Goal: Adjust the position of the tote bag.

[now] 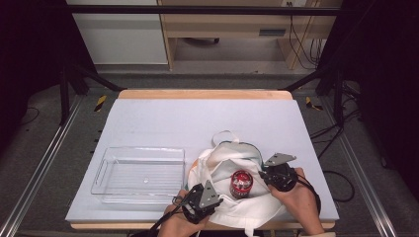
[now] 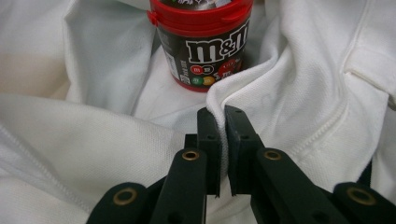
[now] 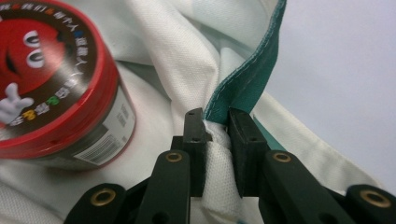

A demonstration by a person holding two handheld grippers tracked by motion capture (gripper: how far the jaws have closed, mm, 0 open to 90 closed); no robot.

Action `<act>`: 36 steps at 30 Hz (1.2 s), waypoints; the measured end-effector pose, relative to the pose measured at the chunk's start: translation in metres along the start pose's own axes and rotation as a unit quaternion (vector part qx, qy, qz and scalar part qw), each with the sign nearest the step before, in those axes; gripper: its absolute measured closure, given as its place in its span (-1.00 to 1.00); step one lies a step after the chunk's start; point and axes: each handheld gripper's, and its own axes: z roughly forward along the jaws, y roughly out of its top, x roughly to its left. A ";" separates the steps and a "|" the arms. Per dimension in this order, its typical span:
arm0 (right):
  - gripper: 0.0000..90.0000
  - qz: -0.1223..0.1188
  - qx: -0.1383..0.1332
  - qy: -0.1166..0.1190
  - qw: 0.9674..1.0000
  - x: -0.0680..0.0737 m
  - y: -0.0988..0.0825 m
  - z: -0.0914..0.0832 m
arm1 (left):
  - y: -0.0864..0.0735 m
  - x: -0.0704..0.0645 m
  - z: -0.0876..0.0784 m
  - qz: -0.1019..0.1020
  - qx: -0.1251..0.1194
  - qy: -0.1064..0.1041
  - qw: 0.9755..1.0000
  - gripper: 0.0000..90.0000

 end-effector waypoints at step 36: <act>-0.21 0.028 -0.090 -0.014 0.995 0.002 -0.008 -0.055 | 0.015 0.003 -0.053 -0.002 -0.046 0.031 0.998 0.24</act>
